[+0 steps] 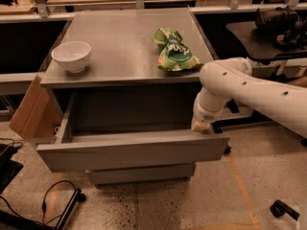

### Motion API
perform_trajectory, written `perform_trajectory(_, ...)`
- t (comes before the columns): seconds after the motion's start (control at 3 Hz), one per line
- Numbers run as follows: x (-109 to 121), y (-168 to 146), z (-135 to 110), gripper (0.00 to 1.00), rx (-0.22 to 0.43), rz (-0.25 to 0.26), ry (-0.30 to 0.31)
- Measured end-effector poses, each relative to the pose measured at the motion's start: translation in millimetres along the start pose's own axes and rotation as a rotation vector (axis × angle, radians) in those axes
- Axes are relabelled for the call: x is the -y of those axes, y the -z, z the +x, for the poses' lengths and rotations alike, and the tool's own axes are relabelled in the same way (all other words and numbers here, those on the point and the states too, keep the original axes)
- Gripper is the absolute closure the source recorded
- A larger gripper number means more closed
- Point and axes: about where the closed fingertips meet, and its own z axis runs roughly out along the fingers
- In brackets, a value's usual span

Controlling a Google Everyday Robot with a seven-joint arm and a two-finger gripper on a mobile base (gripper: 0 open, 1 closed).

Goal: Open top drawer

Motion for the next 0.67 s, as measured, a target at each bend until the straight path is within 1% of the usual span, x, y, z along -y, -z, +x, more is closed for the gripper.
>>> perform_trajectory(0.33,-45.4,-6.5,0.4,1.0,0.036,-0.064,-0.038)
perform_trajectory(0.67,-45.7,-6.8,0.1,1.0,0.037,-0.067,-0.039)
